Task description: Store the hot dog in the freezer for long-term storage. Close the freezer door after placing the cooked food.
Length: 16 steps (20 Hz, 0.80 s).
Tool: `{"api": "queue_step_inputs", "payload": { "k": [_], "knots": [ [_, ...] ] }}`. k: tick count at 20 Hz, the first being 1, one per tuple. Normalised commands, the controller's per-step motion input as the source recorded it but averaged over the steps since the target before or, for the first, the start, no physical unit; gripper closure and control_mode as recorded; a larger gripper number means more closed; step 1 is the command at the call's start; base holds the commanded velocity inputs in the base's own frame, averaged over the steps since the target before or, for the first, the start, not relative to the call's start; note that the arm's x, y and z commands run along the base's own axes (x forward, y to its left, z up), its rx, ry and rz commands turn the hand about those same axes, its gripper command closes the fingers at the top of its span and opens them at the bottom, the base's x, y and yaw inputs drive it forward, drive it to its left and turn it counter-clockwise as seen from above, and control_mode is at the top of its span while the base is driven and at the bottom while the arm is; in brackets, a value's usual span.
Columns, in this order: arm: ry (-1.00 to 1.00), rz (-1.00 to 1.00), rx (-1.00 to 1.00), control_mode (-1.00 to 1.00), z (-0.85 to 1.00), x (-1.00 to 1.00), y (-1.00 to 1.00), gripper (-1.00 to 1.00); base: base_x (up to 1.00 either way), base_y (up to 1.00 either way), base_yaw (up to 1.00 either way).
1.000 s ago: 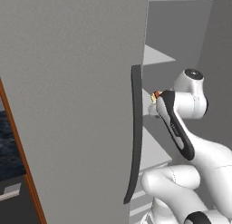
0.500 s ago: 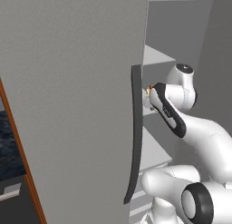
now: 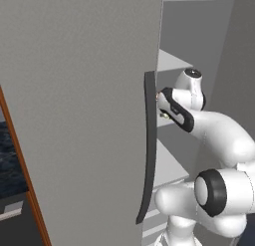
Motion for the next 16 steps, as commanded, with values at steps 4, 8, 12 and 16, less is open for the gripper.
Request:
{"api": "queue_step_inputs", "payload": {
  "k": [4, 8, 12, 16],
  "knots": [
    [0.00, 0.00, 0.00, -1.00, -0.41, 0.42, 0.00, 1.00, 0.00, 0.00, 0.00],
    [0.00, 0.00, 0.00, -1.00, -0.32, 0.41, 0.00, 1.00, 0.00, 0.00, 0.00],
    [0.00, 0.00, 0.00, -1.00, -0.07, 0.46, 0.00, 1.00, 0.00, 0.00, 0.00],
    [0.00, 0.00, 0.00, -1.00, -0.17, 0.52, 0.00, 1.00, 0.00, 0.00, 0.00]
  ]
}}
